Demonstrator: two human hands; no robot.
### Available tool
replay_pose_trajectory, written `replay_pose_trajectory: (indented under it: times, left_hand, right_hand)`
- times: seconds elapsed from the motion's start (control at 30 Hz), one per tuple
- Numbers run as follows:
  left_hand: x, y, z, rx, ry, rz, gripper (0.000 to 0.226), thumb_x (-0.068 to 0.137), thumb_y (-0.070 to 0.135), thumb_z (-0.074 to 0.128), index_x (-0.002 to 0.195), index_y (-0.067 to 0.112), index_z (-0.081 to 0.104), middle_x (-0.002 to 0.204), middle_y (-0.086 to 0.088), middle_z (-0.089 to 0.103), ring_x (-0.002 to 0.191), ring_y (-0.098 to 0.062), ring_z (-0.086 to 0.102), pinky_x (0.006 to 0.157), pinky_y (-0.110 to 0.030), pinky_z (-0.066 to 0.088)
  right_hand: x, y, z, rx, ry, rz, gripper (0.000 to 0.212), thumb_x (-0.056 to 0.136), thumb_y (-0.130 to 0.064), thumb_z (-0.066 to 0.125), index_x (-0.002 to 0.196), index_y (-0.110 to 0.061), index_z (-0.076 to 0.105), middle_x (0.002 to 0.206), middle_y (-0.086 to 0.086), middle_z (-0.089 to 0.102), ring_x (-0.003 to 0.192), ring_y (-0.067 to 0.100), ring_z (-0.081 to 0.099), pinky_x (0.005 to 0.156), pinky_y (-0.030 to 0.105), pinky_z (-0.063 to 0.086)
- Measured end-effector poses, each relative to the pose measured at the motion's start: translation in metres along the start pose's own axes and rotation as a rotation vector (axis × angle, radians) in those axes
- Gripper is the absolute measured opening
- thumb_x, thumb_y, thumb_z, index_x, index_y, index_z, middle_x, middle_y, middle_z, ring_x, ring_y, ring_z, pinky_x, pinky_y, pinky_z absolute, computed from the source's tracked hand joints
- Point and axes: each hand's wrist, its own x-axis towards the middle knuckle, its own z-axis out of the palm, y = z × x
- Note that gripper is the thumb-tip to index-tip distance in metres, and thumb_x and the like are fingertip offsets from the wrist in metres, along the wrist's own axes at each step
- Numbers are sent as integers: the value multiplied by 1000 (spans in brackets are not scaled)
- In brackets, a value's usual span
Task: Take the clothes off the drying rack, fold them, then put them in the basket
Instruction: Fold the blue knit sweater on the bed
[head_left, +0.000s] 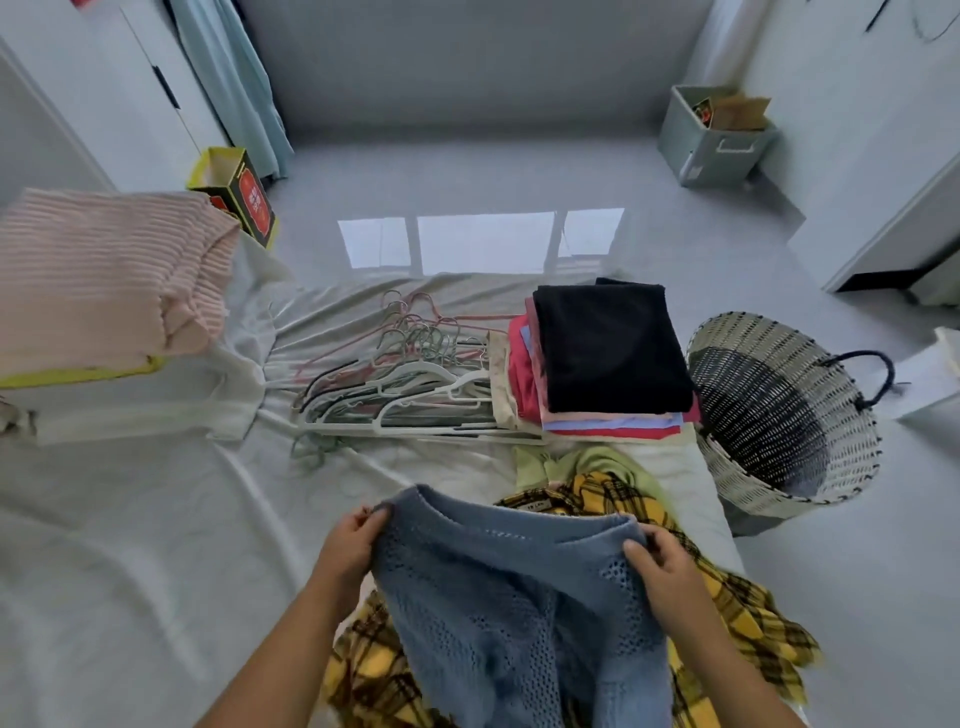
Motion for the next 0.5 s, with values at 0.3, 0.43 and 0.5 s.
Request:
replay_pose_trajectory:
  times: [0.3,0.43,0.5]
  left_hand:
    - [-77,92,-47,403,10,416,10,91,15,57,88,6,61,83,-8,59,76,-15,50,68,-25,38]
    - [-117,116,-59,460,35,545,9,89,12,60,88,5,65,81,-7,61,75,-15,51,68,-25,38]
    - [-139,124,-62,437,22,572,9,89,13,61,86,5,65,80,-9,62,76,-17,52,68,-28,38]
  right_hand:
    - [-43,-77,-30,14,-3,-283,9,95,-11,51,101,-16,56,93,-7,60,86,5,56,59,7,45]
    - [-65,-101,-44,13,8,-369,9,93,-11,54,100,-15,58,95,-3,62,87,6,58,67,15,46]
    - [-78,-109,-52,40,19,-397,11,93,-11,55,101,-17,58,96,-5,62,89,7,58,72,17,47]
